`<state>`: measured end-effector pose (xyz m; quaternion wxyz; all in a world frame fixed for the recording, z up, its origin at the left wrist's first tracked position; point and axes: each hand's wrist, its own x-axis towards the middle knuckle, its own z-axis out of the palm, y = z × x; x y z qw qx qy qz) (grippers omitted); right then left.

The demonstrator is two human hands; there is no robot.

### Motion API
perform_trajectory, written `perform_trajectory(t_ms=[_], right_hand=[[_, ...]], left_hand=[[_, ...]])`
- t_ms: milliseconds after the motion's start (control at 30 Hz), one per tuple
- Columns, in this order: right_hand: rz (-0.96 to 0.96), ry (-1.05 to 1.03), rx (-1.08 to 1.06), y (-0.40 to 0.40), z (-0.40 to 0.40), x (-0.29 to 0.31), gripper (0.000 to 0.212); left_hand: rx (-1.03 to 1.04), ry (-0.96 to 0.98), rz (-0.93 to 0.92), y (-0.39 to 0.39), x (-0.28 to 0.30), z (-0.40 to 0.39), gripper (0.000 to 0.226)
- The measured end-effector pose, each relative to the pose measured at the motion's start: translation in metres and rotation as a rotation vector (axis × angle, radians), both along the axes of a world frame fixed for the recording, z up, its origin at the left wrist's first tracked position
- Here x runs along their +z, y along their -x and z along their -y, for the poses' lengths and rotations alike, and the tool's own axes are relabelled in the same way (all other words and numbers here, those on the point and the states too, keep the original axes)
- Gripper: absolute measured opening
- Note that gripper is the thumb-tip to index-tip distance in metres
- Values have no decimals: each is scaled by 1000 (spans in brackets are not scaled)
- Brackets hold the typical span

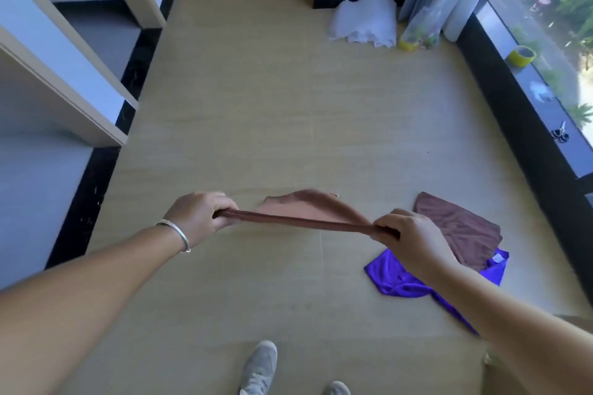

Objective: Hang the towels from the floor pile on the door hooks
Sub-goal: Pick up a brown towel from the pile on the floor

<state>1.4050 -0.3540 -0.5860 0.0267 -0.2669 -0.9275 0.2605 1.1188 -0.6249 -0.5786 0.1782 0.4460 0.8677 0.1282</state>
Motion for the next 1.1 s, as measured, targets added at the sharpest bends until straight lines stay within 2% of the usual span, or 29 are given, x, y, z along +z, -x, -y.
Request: perform_trajectory(t_ms=[134, 234, 434, 534, 567, 701, 868, 1001, 1101], right_hand=[[114, 69, 55, -38, 36, -48, 9], [201, 136, 85, -68, 64, -88, 12], [386, 219, 121, -109, 104, -171, 9], [407, 216, 107, -111, 114, -216, 2], [398, 202, 95, -109, 115, -231, 7], [357, 122, 76, -88, 108, -291, 24], [287, 104, -91, -26, 67, -373, 14], [222, 75, -191, 33, 9, -453, 18], [200, 83, -193, 76, -30, -518, 18]], left_hand=[[-70, 188, 82, -48, -56, 53, 5], [-107, 251, 156, -79, -104, 89, 11], [-135, 286, 277, -120, -199, 128, 17], [-56, 293, 311, -127, -242, 134, 14], [-16, 291, 320, -126, -256, 133, 12], [124, 222, 320, -113, -311, 117, 2], [258, 134, 294, -64, -398, 75, 7], [329, 7, 243, -4, -472, 21, 6], [257, 87, 191, 40, -531, -20, 4]])
